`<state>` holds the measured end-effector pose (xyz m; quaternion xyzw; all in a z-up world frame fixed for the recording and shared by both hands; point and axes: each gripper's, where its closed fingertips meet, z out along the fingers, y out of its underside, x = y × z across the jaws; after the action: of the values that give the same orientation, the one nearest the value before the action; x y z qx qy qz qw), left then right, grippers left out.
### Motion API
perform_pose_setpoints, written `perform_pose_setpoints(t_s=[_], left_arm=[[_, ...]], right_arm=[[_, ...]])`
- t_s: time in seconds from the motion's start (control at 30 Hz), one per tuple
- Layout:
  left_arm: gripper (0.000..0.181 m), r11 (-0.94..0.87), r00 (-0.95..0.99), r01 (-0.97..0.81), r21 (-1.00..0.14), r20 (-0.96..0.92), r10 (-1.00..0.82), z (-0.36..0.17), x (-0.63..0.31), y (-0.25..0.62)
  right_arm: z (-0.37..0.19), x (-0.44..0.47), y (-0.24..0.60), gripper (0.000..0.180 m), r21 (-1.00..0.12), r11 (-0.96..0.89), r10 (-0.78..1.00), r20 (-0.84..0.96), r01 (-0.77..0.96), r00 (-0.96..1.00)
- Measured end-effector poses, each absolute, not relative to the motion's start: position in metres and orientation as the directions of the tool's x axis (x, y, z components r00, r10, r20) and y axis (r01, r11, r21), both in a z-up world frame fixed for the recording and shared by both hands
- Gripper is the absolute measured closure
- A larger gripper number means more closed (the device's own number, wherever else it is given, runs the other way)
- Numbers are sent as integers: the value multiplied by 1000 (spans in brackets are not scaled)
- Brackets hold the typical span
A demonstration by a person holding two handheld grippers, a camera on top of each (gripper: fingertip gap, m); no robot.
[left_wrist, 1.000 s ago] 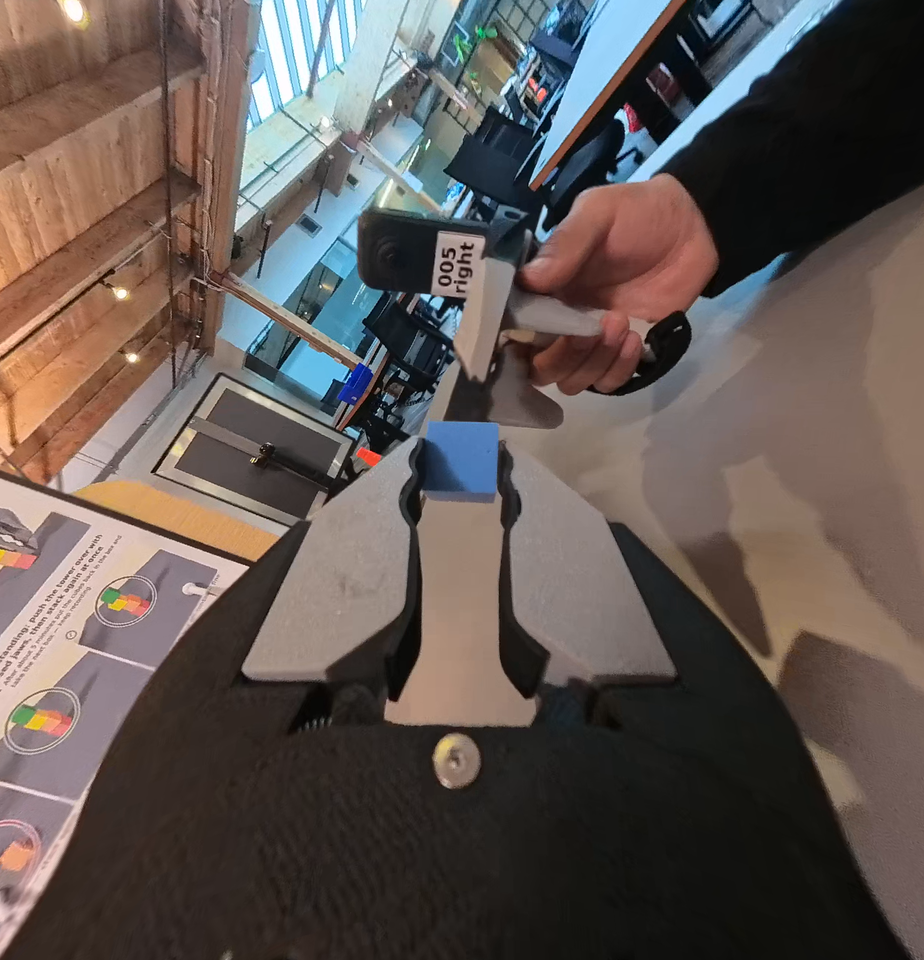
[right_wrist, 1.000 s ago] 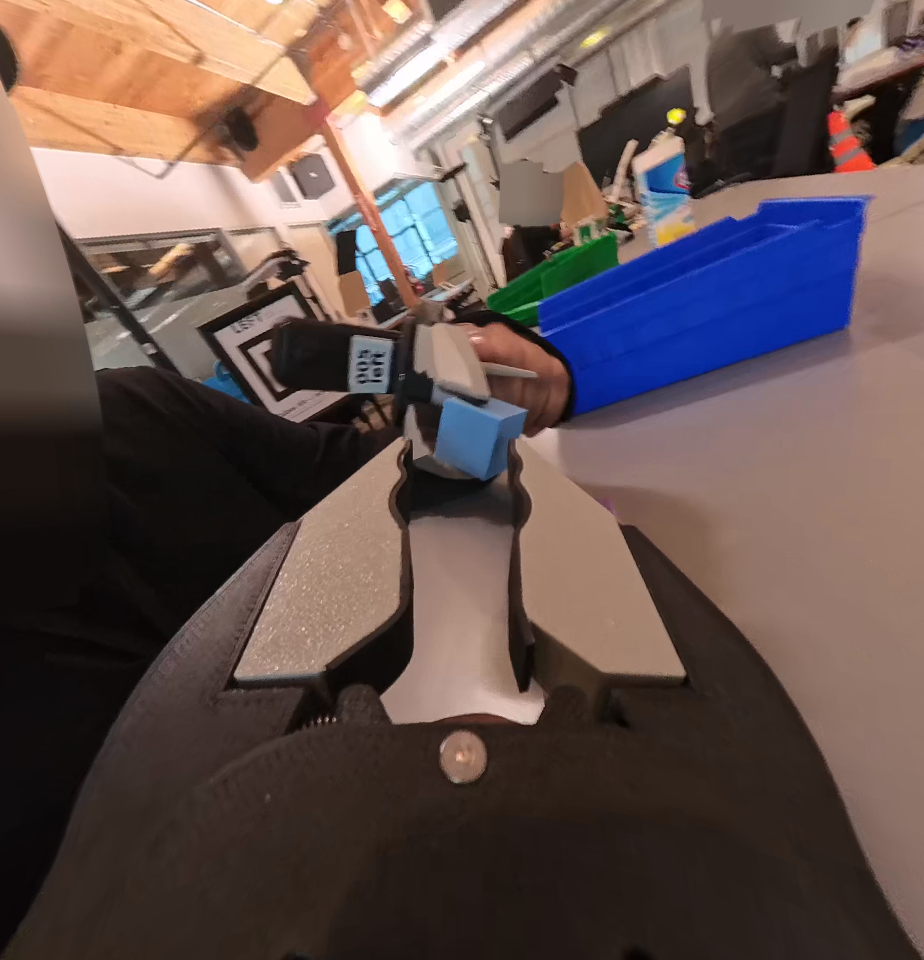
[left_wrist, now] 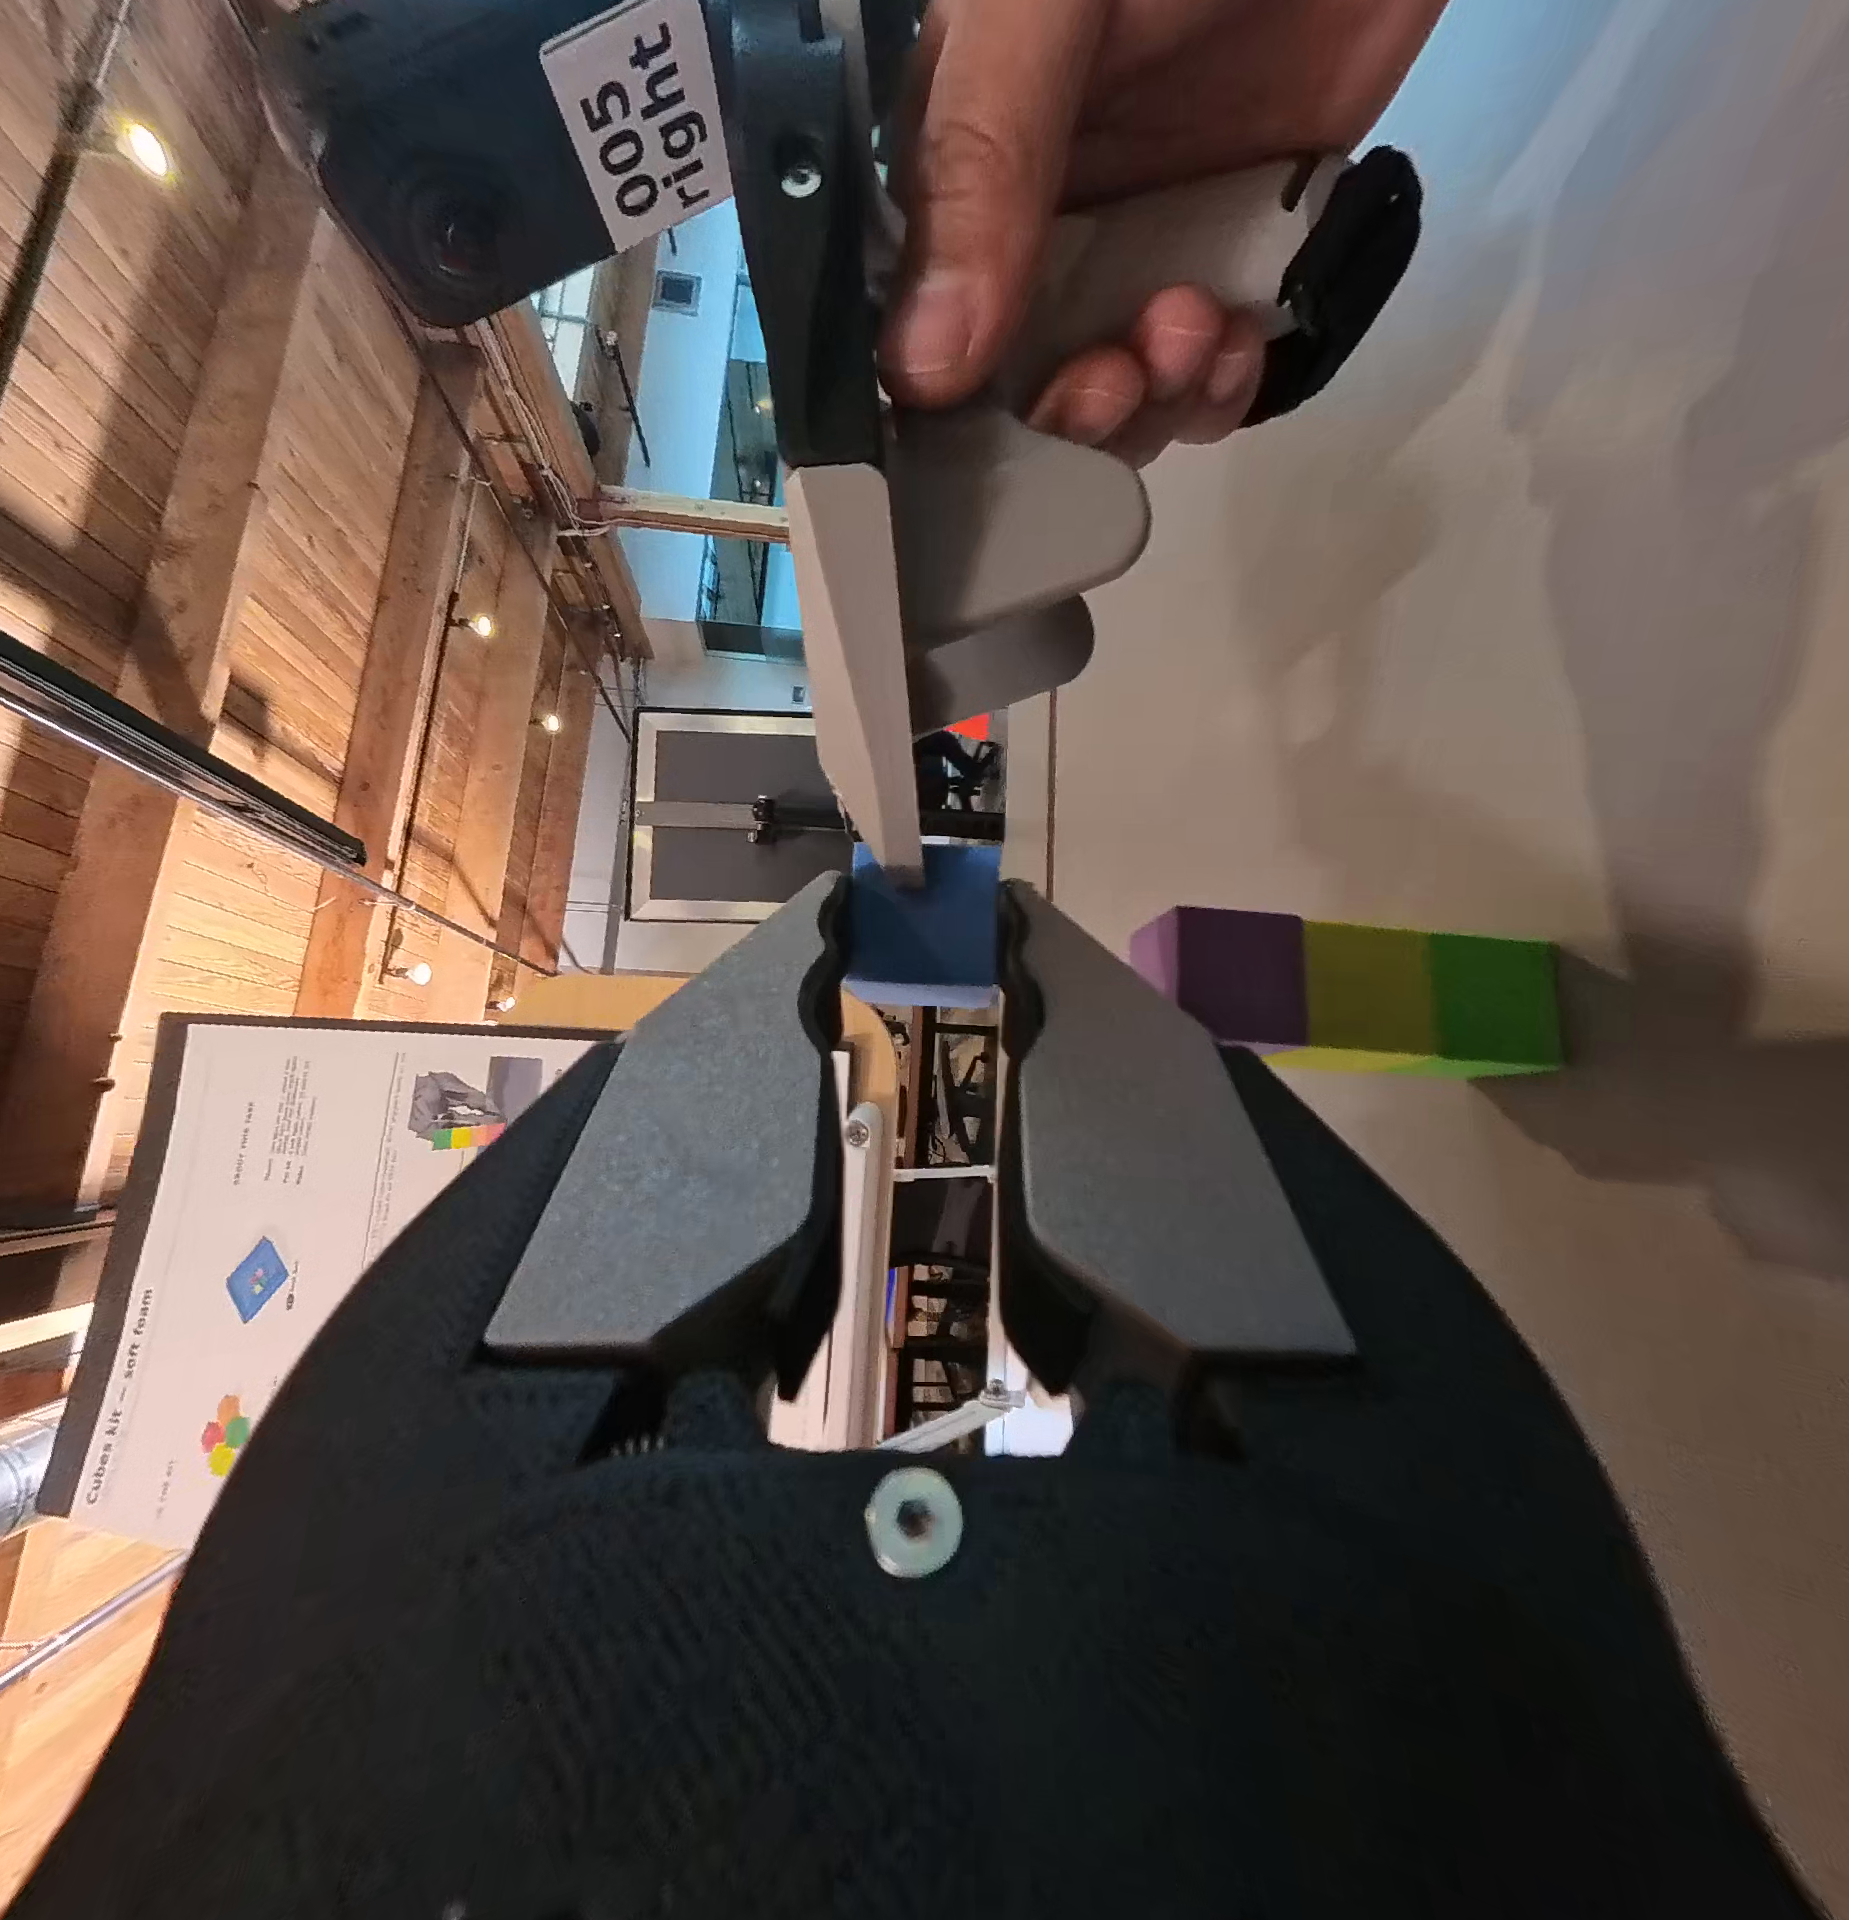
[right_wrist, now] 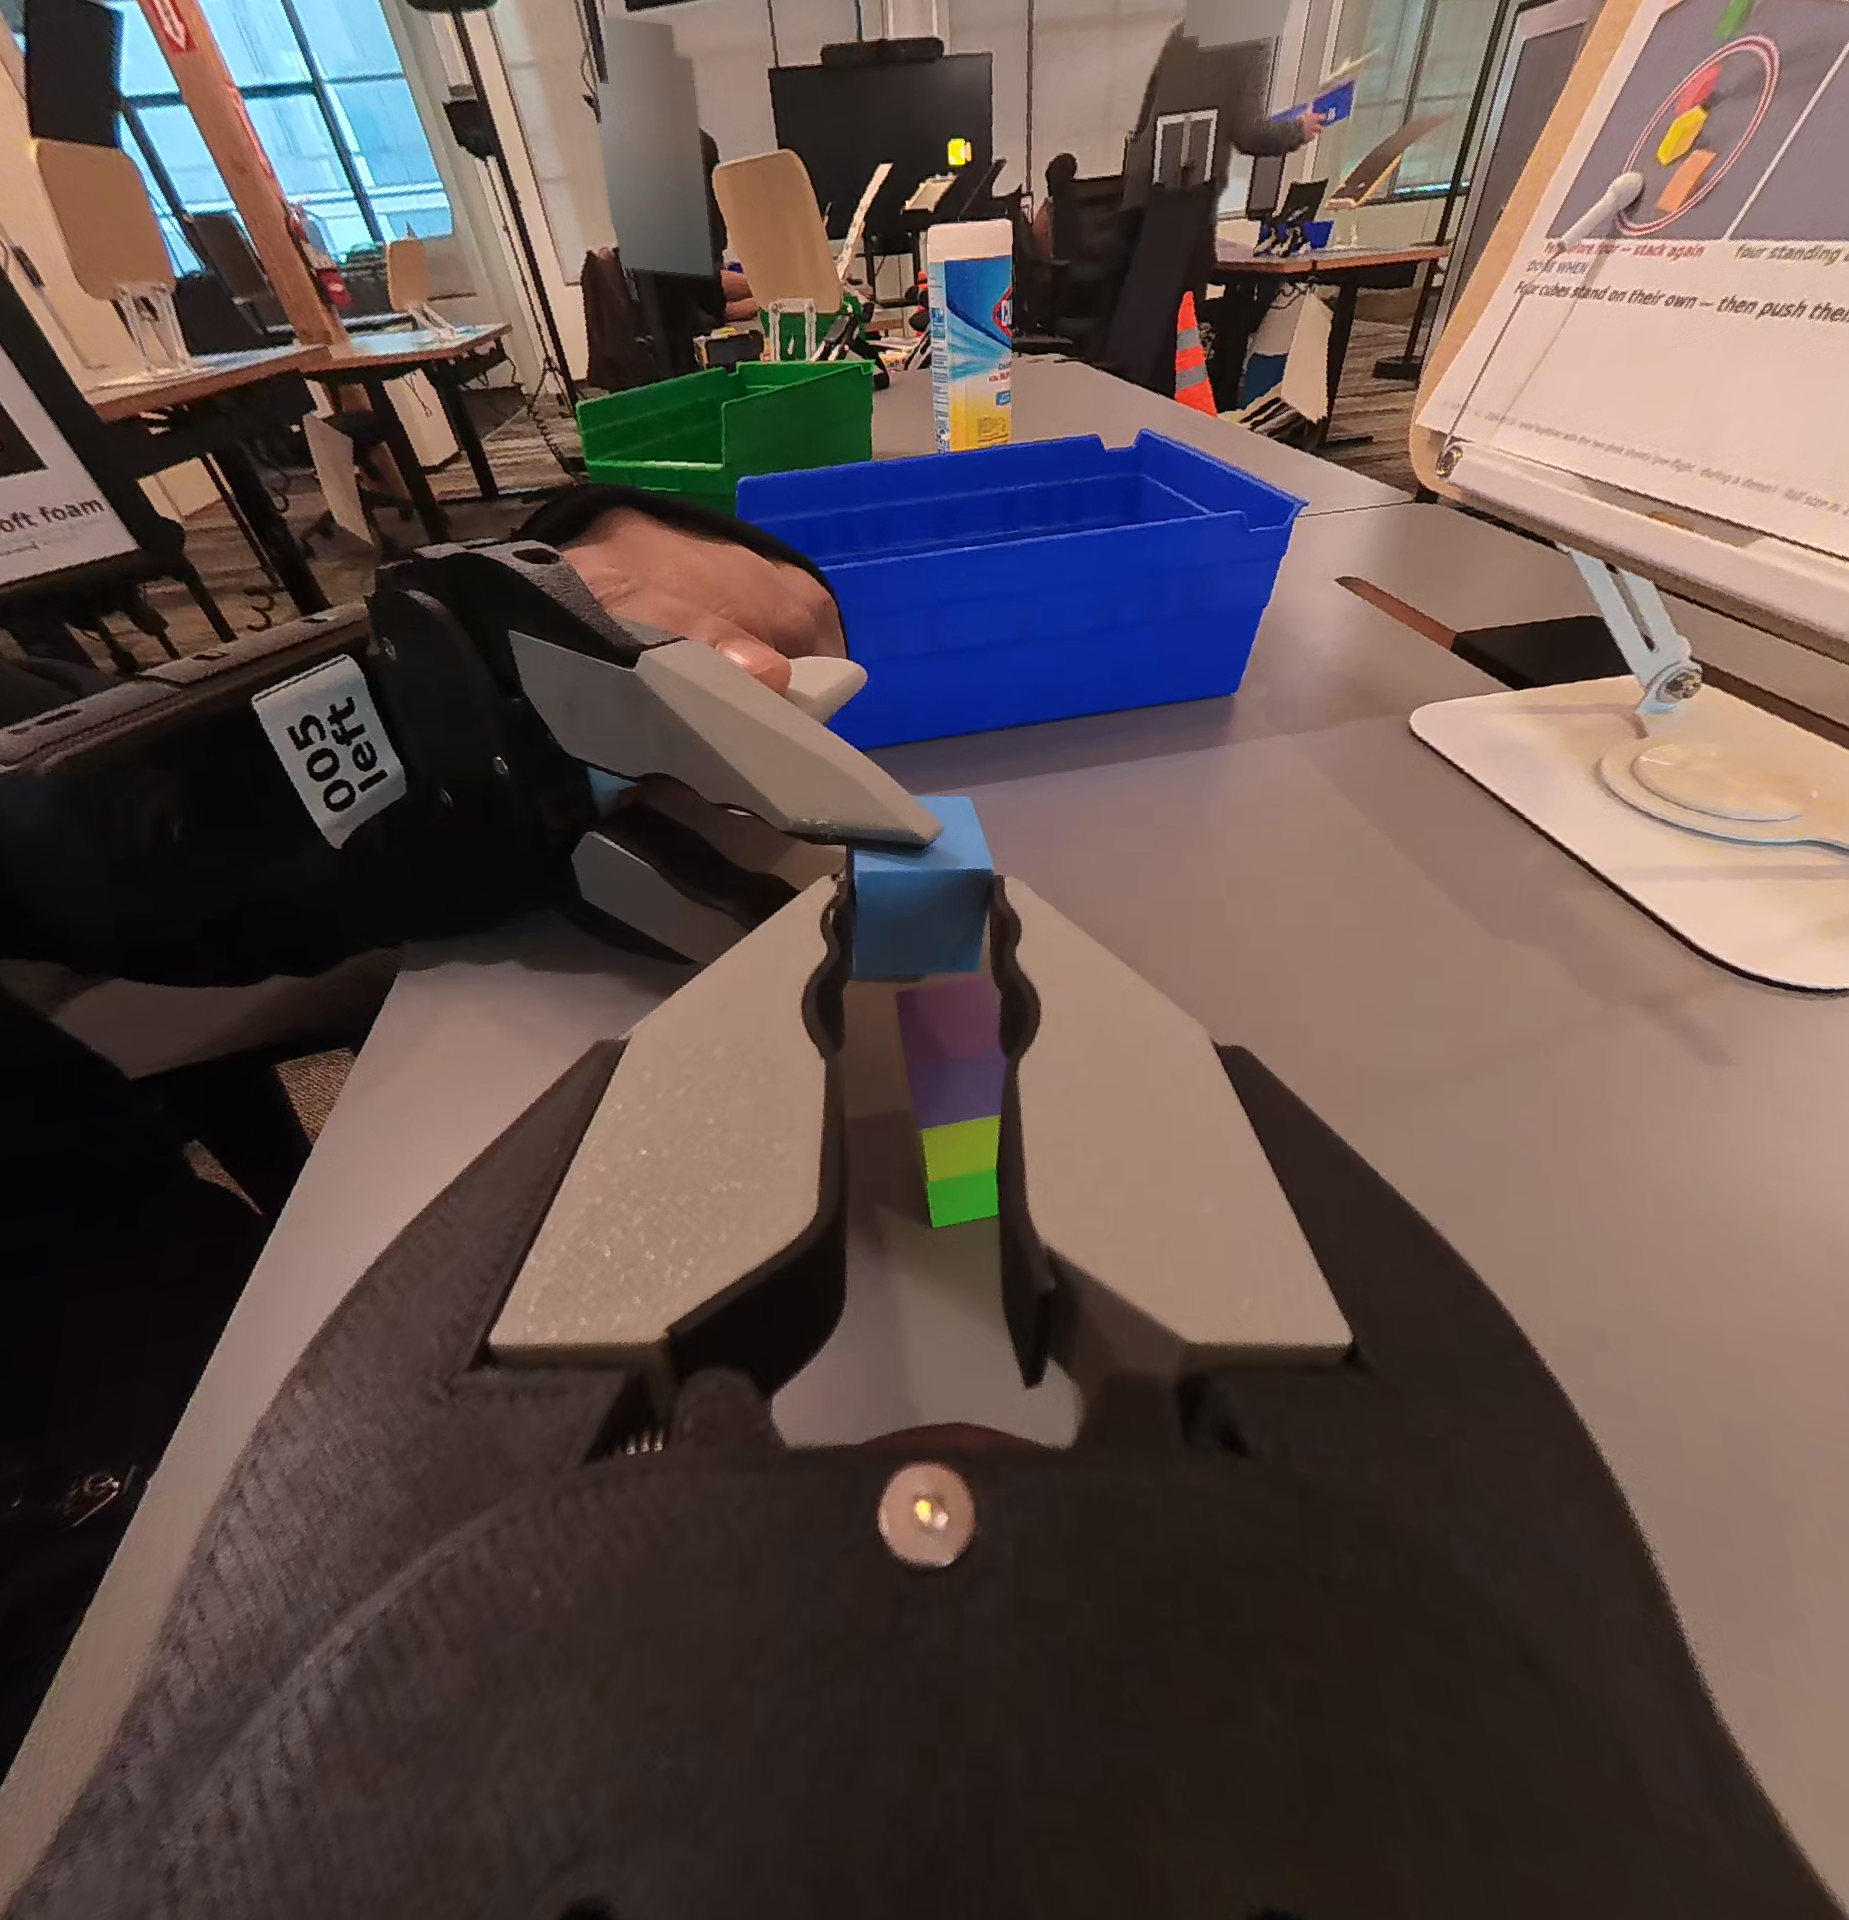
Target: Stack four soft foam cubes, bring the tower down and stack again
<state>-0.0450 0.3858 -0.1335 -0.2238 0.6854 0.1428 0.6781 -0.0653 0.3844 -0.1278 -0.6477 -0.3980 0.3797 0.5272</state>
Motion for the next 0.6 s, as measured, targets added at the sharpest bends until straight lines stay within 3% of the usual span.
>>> perform_pose_setpoints(t_s=[0.6], left_arm=[[155,858,126,-498,-123,-990,-69,-115,-43,384]], right_arm=[[-112,-61,385,156,-998,-59,910,-62,-20,409]])
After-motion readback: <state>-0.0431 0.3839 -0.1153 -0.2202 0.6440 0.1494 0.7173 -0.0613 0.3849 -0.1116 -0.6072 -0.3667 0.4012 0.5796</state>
